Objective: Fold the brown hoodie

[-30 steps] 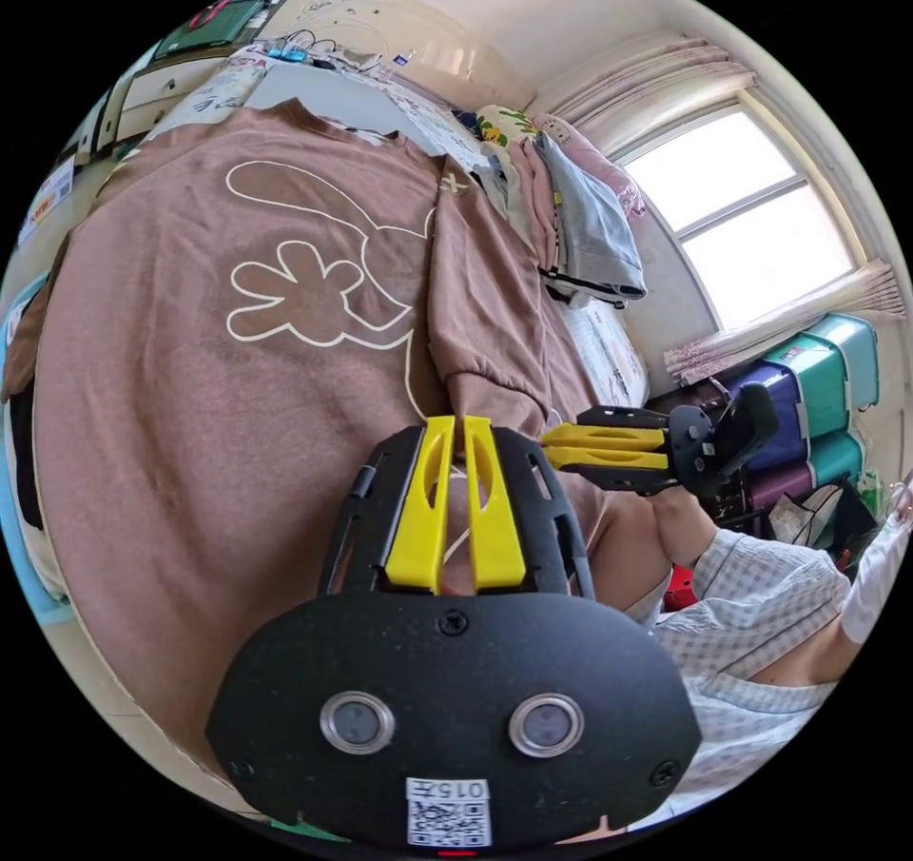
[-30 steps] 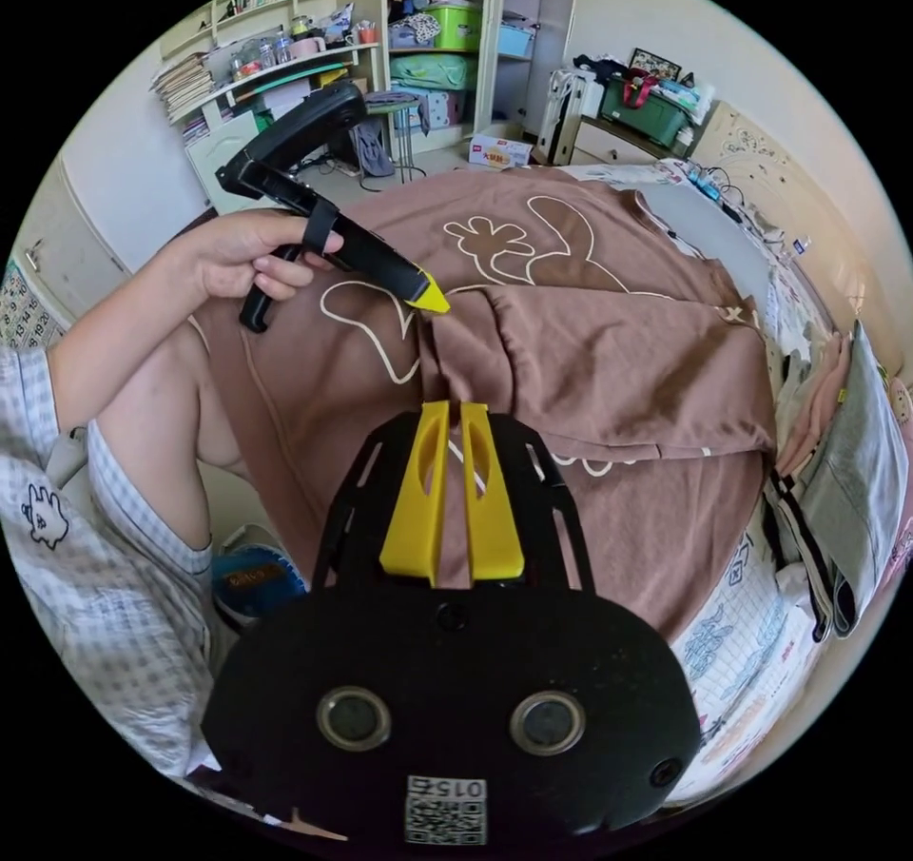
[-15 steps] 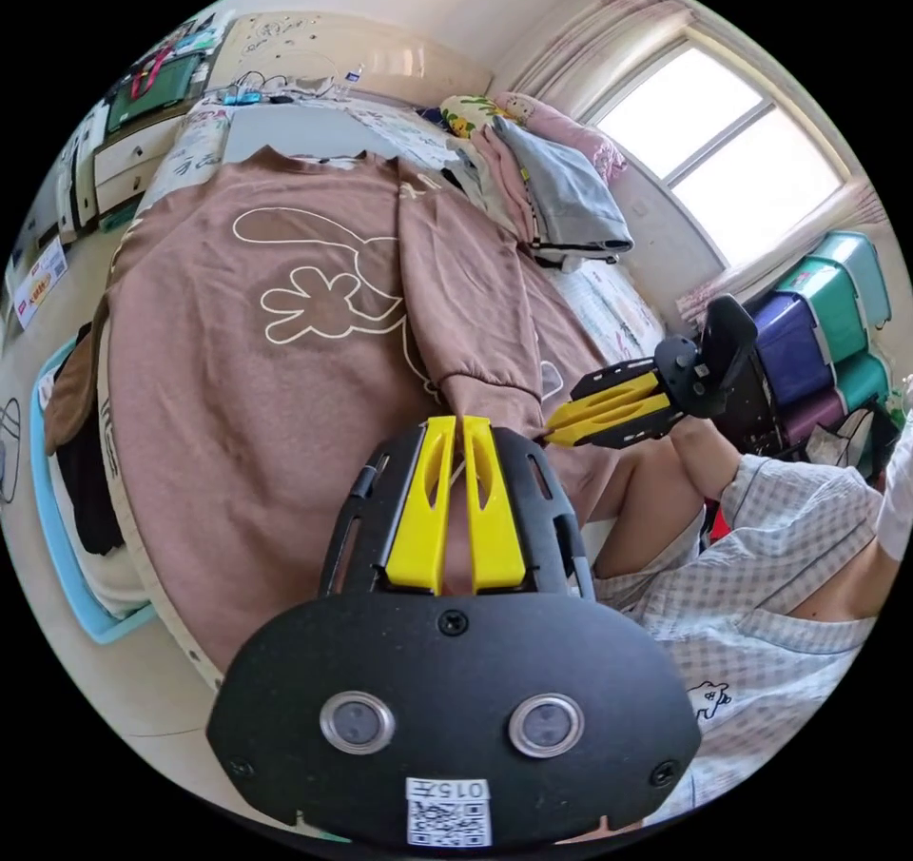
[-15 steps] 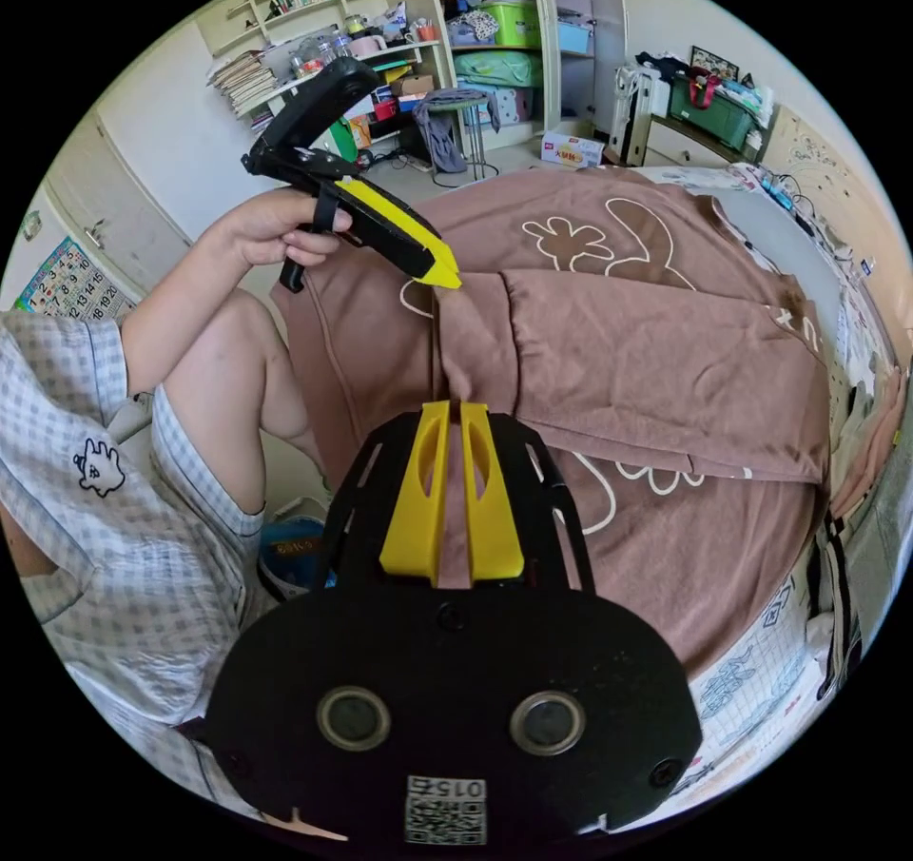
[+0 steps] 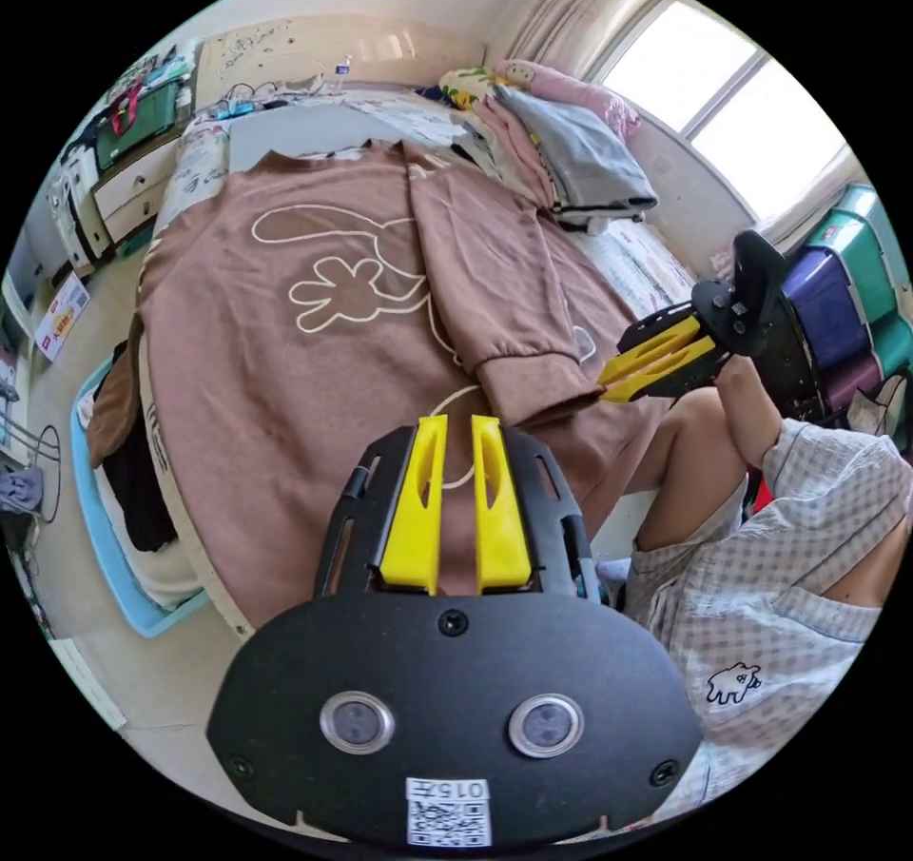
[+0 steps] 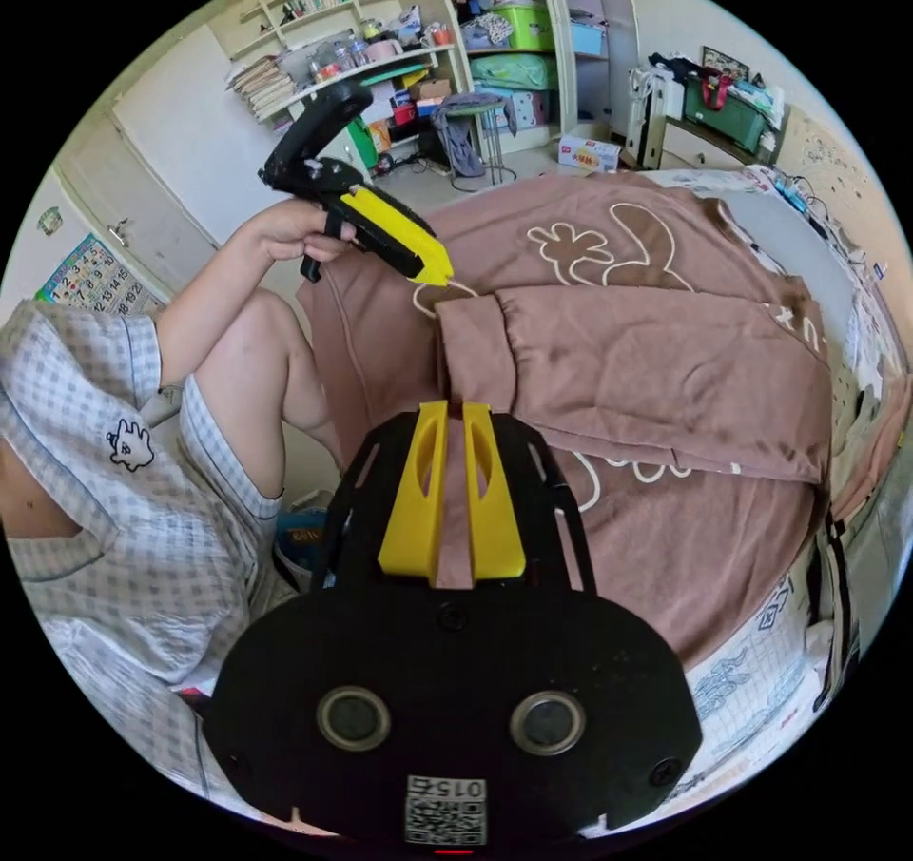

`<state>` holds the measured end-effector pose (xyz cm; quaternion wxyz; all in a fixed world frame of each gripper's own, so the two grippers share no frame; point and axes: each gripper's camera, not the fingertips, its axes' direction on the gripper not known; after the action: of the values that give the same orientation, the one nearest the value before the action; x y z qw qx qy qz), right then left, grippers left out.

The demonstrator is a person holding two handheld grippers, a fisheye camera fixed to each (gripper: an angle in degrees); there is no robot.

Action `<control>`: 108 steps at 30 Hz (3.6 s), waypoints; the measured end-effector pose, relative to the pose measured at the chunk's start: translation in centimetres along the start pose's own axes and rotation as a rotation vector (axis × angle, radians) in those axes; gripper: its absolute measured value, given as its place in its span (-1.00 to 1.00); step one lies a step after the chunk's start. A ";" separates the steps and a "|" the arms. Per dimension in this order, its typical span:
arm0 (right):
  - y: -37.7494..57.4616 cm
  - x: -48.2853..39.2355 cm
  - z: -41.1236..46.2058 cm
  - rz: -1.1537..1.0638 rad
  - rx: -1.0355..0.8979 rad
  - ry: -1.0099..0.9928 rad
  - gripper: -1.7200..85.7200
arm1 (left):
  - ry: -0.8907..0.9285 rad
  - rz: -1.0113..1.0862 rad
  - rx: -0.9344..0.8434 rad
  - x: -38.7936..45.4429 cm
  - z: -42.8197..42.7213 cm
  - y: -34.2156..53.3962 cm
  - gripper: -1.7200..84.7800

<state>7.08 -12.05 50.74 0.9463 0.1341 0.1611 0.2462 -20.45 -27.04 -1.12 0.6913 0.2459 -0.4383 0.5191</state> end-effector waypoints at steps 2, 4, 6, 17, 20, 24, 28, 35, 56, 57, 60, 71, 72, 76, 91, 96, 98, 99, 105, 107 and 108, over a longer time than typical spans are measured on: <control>0.2 0.9 -1.1 0.048 0.056 0.001 -0.89 | 0.030 0.003 0.064 0.2 -0.7 0.1 -0.82; 0.2 1.7 -1.7 0.087 0.078 0.006 -0.90 | 0.062 0.020 0.106 0.8 -0.8 -0.3 -0.81; 0.1 2.3 -2.6 0.108 0.121 -0.036 -0.90 | 0.125 0.089 0.102 2.2 0.2 -1.2 -0.79; -1.5 0.4 1.1 -0.003 -0.155 0.034 -0.81 | 0.042 0.170 -0.127 4.0 3.3 -3.3 -0.81; -1.4 0.0 -0.3 0.012 -0.100 0.065 -0.79 | 0.096 0.075 0.016 2.2 0.4 -3.0 -0.80; -1.1 1.3 -1.1 0.120 -0.032 0.134 -0.78 | 0.007 -0.097 0.091 -0.6 -1.5 -2.9 -0.80; -1.9 0.8 0.8 0.082 -0.123 0.107 -0.78 | 0.020 -0.092 -0.023 -0.9 0.5 -4.2 -0.79; -2.5 -0.9 0.5 0.027 -0.142 0.158 -0.87 | -0.059 -0.036 -0.032 -0.3 -1.1 -5.2 -0.90; -4.0 2.2 -4.5 0.084 0.000 -0.061 -0.93 | -0.035 -0.571 0.521 -18.7 -17.9 1.1 -0.79; -4.4 2.2 -3.7 0.073 -0.039 -0.066 -0.94 | -0.071 -0.691 0.591 -22.3 -19.1 2.8 -0.79; -5.4 1.9 -1.4 0.034 -0.125 -0.036 -0.96 | -0.137 -0.955 0.599 -31.6 -20.1 5.4 -0.77; -8.9 2.1 0.5 -0.020 -0.326 0.015 -0.98 | -0.096 -1.297 0.657 -51.2 -13.5 6.1 -0.72; -9.2 2.3 0.6 -0.027 -0.337 0.006 -0.98 | -0.105 -1.301 0.651 -52.5 -12.8 5.7 -0.71; -9.4 3.4 0.6 -0.027 -0.341 -0.049 -0.98 | -0.152 -1.295 0.622 -55.5 -11.2 4.8 -0.69; -7.7 5.6 0.6 0.000 -0.286 -0.123 -0.98 | -0.349 -0.918 0.824 -45.5 -13.8 0.7 -0.91; -5.8 6.7 -0.4 0.086 -0.216 -0.202 -0.98 | -0.396 -0.369 0.899 -26.9 -18.7 -5.8 -0.92; -4.6 6.9 -3.1 0.110 -0.069 -0.301 -0.97 | -0.389 -0.165 0.868 -19.3 -18.4 -7.3 -0.92; -3.6 6.9 -5.4 0.118 0.029 -0.335 -0.97 | -0.370 -0.040 0.844 -14.3 -17.6 -7.7 -0.91; 4.5 9.4 -12.4 0.409 0.275 0.072 -0.96 | -0.196 0.378 0.588 3.9 -5.3 -4.6 -0.90; 6.5 10.5 -13.0 0.491 0.279 0.126 -0.96 | -0.166 0.394 0.429 6.2 0.2 -3.7 -0.88; 7.7 11.0 -13.1 0.529 0.276 0.137 -0.96 | -0.143 0.415 0.274 7.2 4.0 -3.4 -0.87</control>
<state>8.09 2.29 38.76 0.8091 0.2816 0.2158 0.4684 -18.12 -27.80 7.42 0.4976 0.2781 -0.4529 0.6855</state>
